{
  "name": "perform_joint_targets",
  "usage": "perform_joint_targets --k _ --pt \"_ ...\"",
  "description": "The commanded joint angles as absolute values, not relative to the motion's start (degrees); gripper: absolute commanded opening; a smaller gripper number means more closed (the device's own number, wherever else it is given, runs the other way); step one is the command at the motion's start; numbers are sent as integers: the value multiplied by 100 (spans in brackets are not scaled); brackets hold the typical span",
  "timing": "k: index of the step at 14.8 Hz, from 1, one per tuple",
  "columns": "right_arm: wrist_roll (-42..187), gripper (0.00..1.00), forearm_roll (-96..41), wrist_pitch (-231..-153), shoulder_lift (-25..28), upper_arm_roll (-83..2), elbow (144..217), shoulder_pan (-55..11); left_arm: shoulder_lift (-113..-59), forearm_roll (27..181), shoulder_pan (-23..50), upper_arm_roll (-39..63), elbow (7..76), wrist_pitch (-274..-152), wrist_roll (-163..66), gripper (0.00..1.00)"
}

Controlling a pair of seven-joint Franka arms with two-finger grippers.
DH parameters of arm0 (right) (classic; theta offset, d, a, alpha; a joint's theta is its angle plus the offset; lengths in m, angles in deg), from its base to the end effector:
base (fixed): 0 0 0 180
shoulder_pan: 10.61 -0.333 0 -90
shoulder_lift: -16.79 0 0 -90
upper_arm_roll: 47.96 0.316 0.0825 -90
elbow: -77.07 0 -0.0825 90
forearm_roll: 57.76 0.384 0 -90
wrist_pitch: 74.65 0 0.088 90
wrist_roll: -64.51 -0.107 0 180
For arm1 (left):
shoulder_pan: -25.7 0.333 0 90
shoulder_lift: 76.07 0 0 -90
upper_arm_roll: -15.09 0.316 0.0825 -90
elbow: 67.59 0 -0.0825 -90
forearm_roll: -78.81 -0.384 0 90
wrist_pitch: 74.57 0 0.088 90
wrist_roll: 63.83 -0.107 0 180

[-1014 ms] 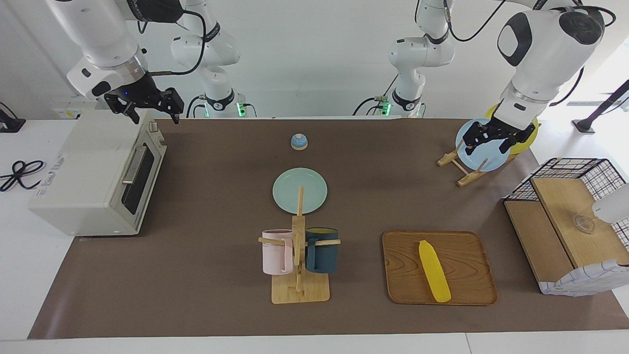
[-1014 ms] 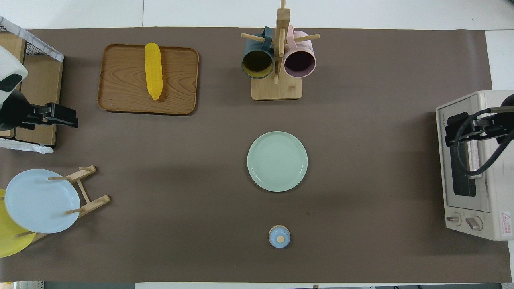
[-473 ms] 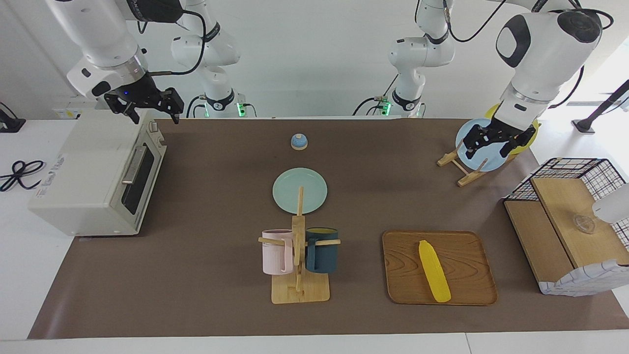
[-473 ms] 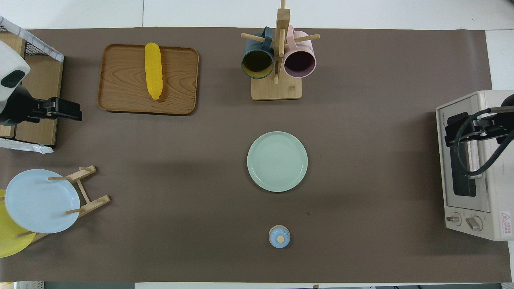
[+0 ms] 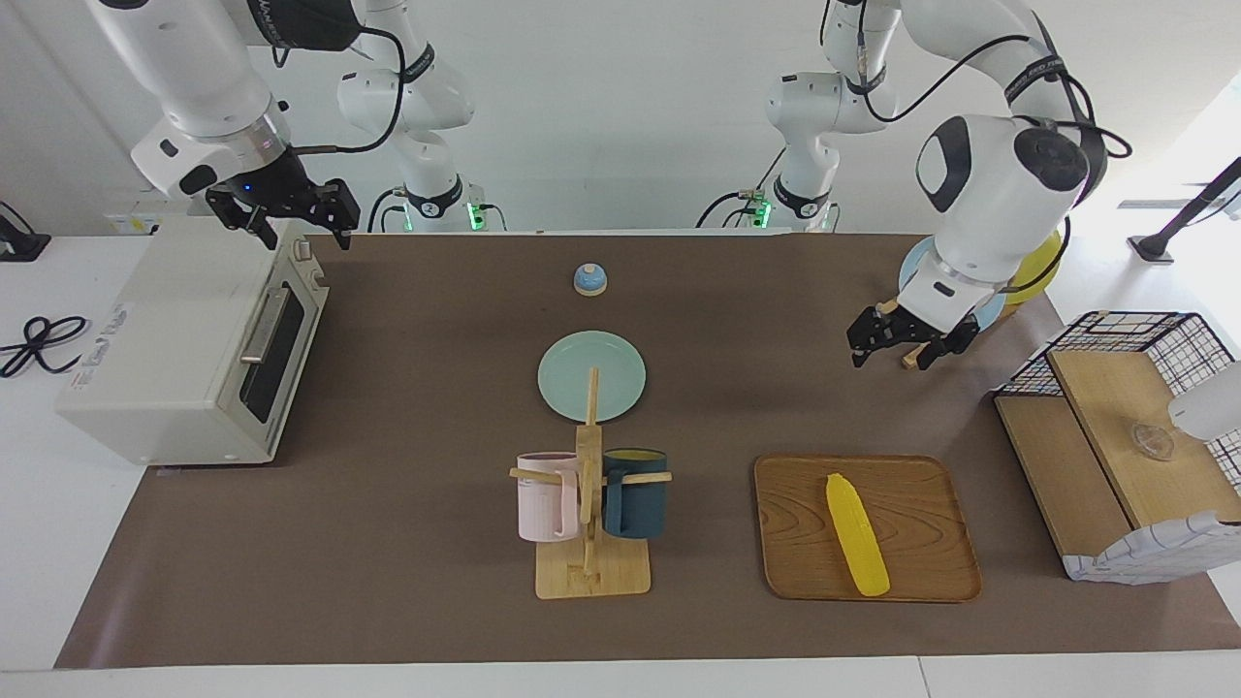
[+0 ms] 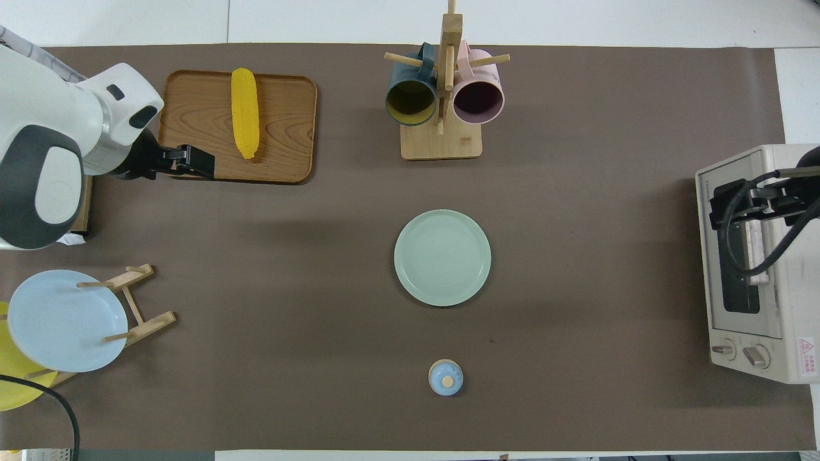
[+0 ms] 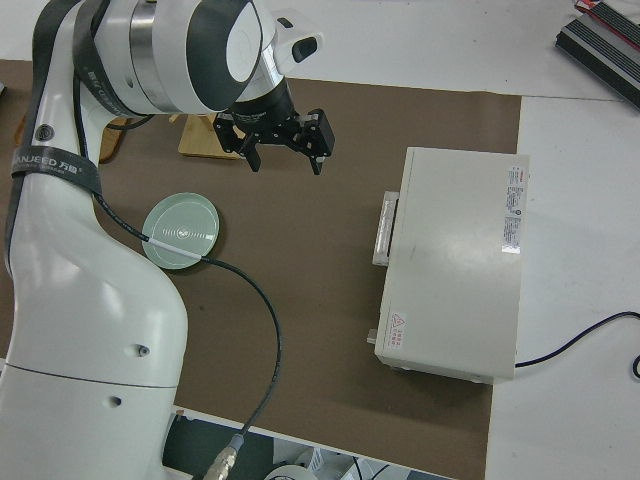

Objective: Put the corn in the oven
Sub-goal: 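Grasp the yellow corn with the left gripper and lift it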

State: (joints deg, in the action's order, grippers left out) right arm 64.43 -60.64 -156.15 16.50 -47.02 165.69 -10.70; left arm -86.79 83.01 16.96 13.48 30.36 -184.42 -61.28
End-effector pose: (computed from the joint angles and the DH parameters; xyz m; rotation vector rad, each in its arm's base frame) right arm 0.5399 0.0037 0.6211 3.0839 0.0191 -0.1989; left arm 0.6094 -0.1155 0.4785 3.0605 -0.1706 0.0186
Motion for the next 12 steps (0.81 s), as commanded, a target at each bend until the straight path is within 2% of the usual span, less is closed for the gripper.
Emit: perform_joint_targets --k 1,3,6,8,12 --pt "6888 0 -5917 -16444 2100 -4716 17512 -851 -9433 8356 1586 1395 2391 -18557 -6093 100" --pt "7100 0 -5917 -16982 2372 -4717 18198 -649 -10012 8356 1516 1404 1971 -18663 -6093 100" --pt "7373 0 -6013 -17684 2636 -4725 18998 -561 -11050 8347 1410 1430 855 -18619 -6093 100" --pt "7810 0 -6014 -18002 2637 -4725 19220 -342 -11385 8338 1436 1448 590 -18855 -6102 100" --pt "8173 0 -6014 -18047 2444 -4725 19273 98 -11632 8303 1524 1448 580 -19409 -6198 100"
